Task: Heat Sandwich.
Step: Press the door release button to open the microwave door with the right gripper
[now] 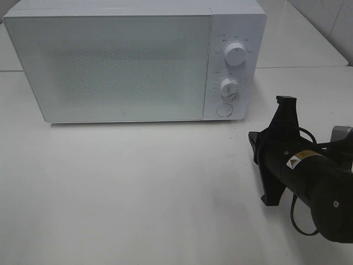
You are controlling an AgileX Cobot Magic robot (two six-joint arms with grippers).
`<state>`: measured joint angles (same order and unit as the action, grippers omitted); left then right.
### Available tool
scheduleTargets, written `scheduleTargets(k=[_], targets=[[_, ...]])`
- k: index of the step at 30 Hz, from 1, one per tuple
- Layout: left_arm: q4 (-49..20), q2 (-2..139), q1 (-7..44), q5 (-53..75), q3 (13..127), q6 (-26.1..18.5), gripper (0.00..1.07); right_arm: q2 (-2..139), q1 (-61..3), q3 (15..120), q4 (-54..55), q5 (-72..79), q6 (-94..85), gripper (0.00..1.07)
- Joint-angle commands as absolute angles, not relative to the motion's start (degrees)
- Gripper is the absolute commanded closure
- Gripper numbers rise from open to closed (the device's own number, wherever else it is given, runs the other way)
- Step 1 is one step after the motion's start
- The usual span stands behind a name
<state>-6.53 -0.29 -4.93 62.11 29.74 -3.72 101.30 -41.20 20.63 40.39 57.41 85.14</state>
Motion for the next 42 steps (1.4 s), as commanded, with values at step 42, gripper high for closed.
scheduleTargets(k=[42], targets=[[-6.59,-1.2,-5.1,61.36,29.62,-3.55,0.09,121.07,-30.6,47.96,31.28,49.68,78.72,1.07]])
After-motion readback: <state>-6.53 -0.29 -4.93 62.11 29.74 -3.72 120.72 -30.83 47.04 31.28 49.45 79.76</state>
